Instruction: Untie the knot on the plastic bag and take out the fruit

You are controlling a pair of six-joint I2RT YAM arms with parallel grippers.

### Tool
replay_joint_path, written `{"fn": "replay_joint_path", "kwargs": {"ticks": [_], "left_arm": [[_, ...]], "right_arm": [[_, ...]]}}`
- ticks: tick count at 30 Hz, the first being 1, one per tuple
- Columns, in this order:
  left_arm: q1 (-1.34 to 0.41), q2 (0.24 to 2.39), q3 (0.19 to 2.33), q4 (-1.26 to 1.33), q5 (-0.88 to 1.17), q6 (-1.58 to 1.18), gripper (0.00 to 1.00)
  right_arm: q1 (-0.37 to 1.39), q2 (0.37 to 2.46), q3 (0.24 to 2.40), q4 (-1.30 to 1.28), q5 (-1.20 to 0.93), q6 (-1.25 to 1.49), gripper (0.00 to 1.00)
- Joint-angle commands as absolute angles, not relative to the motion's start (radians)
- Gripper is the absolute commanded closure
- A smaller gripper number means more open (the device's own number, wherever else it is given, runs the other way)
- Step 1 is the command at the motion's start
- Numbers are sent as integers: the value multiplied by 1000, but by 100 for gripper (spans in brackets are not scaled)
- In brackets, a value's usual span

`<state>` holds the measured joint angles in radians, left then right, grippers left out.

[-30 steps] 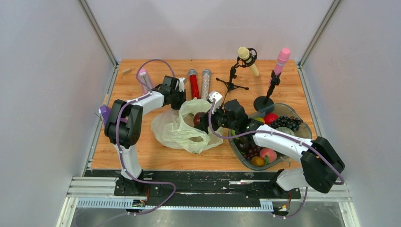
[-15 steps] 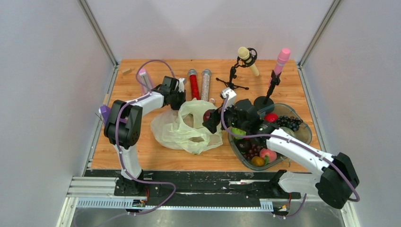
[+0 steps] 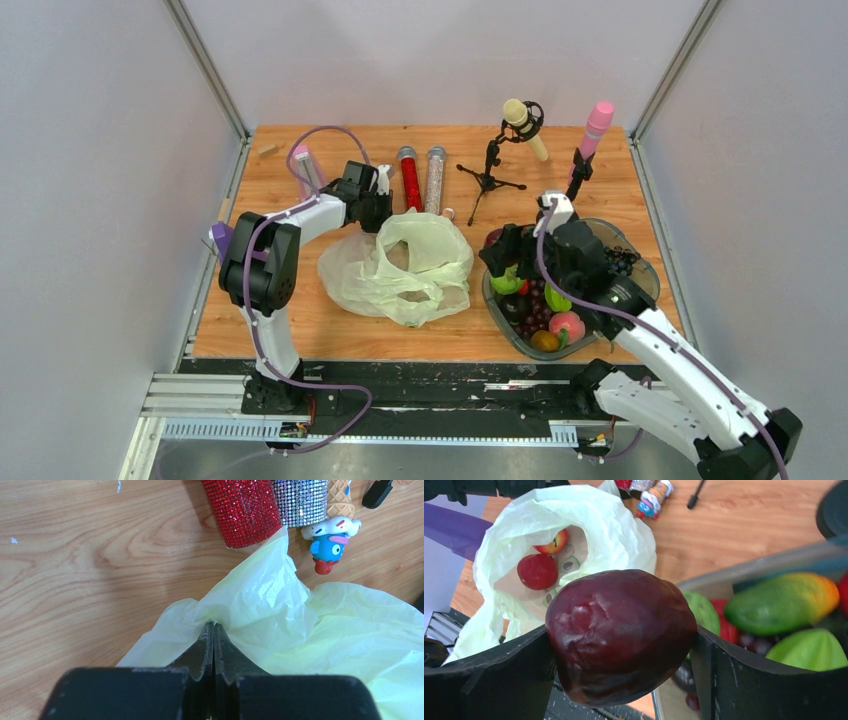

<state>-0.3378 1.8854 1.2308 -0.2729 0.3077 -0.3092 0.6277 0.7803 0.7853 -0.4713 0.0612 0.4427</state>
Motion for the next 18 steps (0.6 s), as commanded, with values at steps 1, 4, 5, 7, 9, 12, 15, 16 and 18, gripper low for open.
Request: {"fn": "replay_joint_path", "kwargs": {"ticks": [1, 4, 5, 7, 9, 12, 15, 16, 18], "left_arm": [[-333, 1826, 1229, -278, 310, -316, 100], [-333, 1823, 1232, -279, 310, -316, 100], [-333, 1823, 1232, -280, 309, -316, 100], [-333, 1822, 1234, -282, 309, -315, 100], [-332, 1819, 1234, -285, 307, -313, 100], [-333, 1815, 1232, -285, 304, -313, 100], [-333, 1818, 1232, -282, 307, -315, 100], [-333, 1819, 1233, -281, 307, -316, 100], [-333, 1822, 1236, -281, 307, -316, 100]], "right_arm": [[627, 647, 768, -711, 148, 617, 53], [626, 615, 762, -805, 148, 692, 56], [628, 615, 760, -832, 143, 710, 56], [627, 622, 763, -890, 147, 750, 56], [627, 628, 777, -940, 152, 795, 57], [627, 650, 814, -1003, 150, 854, 58], [627, 702, 841, -1101, 174, 916, 55], [627, 722, 845, -1122, 174, 925, 53], [627, 763, 848, -1160, 172, 938, 50]]}}
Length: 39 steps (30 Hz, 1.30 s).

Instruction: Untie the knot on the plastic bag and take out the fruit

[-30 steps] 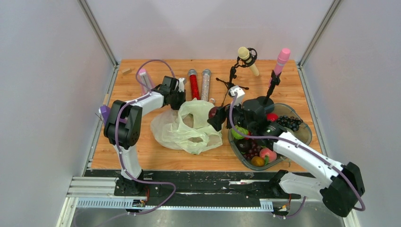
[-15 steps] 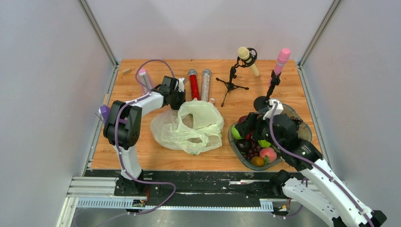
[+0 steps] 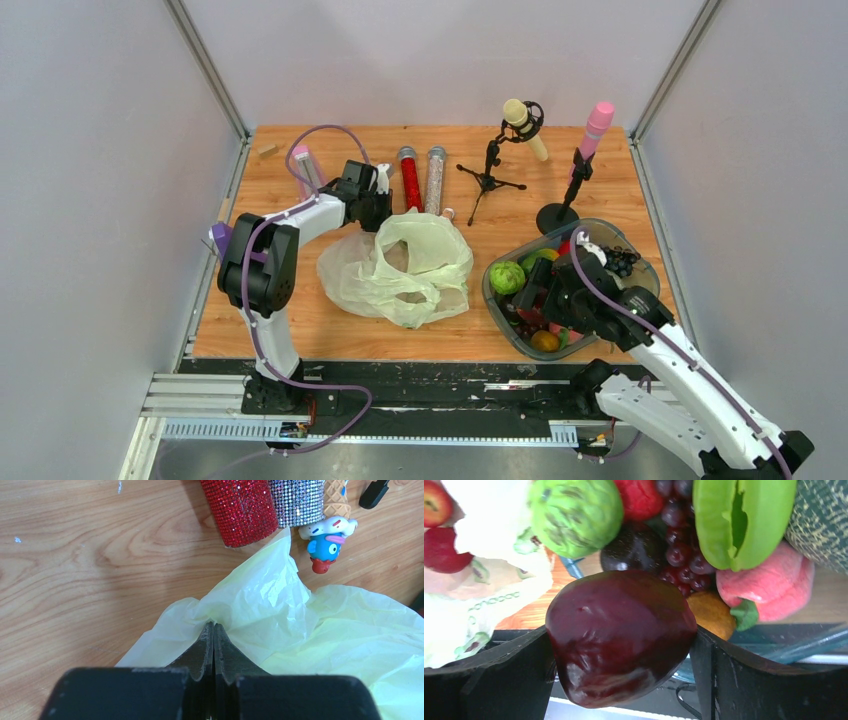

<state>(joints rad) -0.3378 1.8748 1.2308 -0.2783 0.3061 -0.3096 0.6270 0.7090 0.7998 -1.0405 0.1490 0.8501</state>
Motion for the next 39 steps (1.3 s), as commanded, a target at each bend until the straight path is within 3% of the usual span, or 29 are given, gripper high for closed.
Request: {"fn": "replay_joint_path", "kwargs": {"ticks": [1, 10, 17, 21, 24, 39], "left_arm": [[-333, 1823, 1236, -280, 308, -316, 100], [-333, 1821, 1235, -279, 311, -317, 100], [-333, 1821, 1232, -276, 315, -319, 100], [-333, 1820, 1232, -274, 319, -321, 100], [-333, 1821, 1233, -274, 328, -323, 100], [-333, 1811, 1234, -272, 341, -331, 100]], "right_arm": [[627, 780, 847, -1168, 172, 944, 49], [627, 828, 844, -1177, 215, 948, 40], [627, 832, 846, -1177, 239, 947, 11], [627, 824, 859, -1175, 245, 932, 4], [626, 814, 875, -1175, 255, 927, 0], [627, 850, 913, -1164, 266, 902, 0]]}}
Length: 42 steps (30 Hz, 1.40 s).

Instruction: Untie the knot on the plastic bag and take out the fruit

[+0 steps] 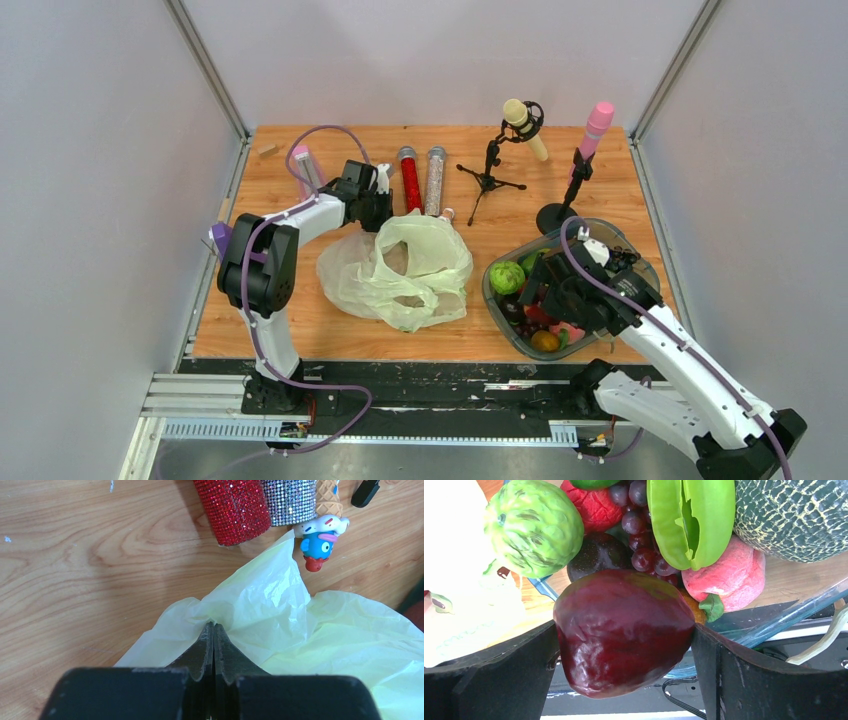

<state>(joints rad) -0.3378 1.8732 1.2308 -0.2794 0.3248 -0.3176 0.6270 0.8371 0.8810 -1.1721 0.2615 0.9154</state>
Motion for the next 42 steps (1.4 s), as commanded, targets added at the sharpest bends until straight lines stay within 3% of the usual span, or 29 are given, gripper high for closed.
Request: {"fn": "replay_joint_path", "kwargs": {"ticks": [1, 12, 16, 17, 18, 19, 21, 22, 41, 42], "left_arm": [[-333, 1810, 1234, -272, 341, -331, 100], [-333, 1814, 1232, -269, 348, -332, 100], [-333, 1816, 1231, -267, 346, -331, 100], [-333, 1816, 1230, -267, 346, -331, 100], [-333, 1817, 1230, -266, 346, -331, 100], [-333, 1818, 1231, -266, 347, -332, 100], [-333, 1818, 1231, -265, 347, -331, 100], [-333, 1819, 1232, -265, 348, -331, 100], [-333, 1797, 1241, -279, 352, -332, 100], [-333, 1796, 1245, -284, 358, -333, 96]], "right_arm": [[627, 854, 909, -1158, 256, 902, 0], [627, 937, 871, -1115, 198, 877, 0], [627, 941, 868, -1106, 195, 886, 21], [627, 937, 868, -1103, 197, 885, 32], [627, 931, 867, -1102, 200, 886, 36], [626, 926, 868, -1101, 204, 887, 33], [627, 917, 868, -1105, 213, 891, 4], [627, 913, 868, -1107, 215, 893, 1], [627, 869, 1003, -1115, 270, 801, 0], [627, 859, 1018, -1087, 274, 773, 0]]}}
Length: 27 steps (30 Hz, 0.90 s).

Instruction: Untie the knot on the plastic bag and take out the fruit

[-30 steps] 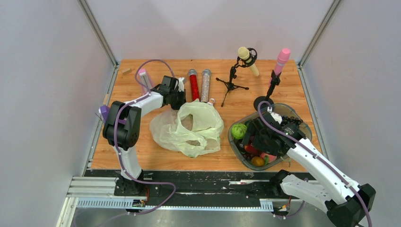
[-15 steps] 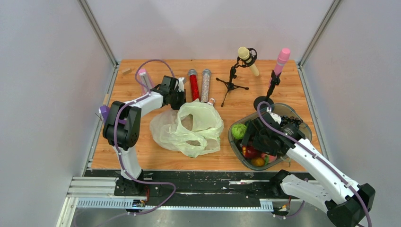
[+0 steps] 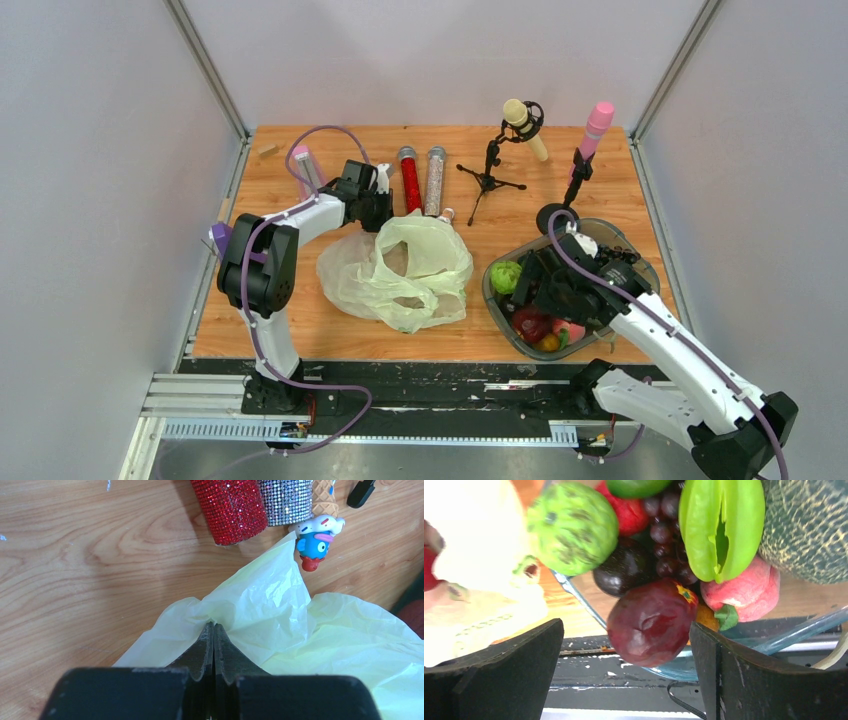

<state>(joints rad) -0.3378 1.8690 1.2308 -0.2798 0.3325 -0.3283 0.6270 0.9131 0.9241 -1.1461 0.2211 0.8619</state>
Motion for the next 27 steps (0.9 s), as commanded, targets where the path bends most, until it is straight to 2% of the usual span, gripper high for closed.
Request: {"fn": "replay_joint_path", "kwargs": {"ticks": [1, 4, 6, 9, 13, 18, 23, 27], "left_arm": [[-333, 1795, 1254, -288, 361, -334, 93], [-332, 1788, 1278, -310, 381, -345, 66], [-329, 1768, 1284, -308, 402, -369, 55], [-326, 1715, 1296, -312, 411, -384, 39], [-325, 1659, 1324, -351, 409, -385, 26], [-314, 1543, 1295, -383, 358, -403, 20], [-305, 1395, 1202, -417, 233, -438, 15], [-301, 1270, 1073, -439, 132, -488, 14]], "right_arm": [[627, 850, 1030, -1051, 269, 739, 0], [627, 844, 1046, -907, 175, 627, 0], [627, 858, 1035, -803, 74, 577, 0], [629, 897, 1003, -650, -119, 546, 8], [640, 966, 968, -487, -283, 546, 21], [726, 1053, 946, -365, -317, 531, 33], [833, 1168, 950, -300, -228, 532, 42], [882, 1283, 955, -252, -150, 557, 53]]}}
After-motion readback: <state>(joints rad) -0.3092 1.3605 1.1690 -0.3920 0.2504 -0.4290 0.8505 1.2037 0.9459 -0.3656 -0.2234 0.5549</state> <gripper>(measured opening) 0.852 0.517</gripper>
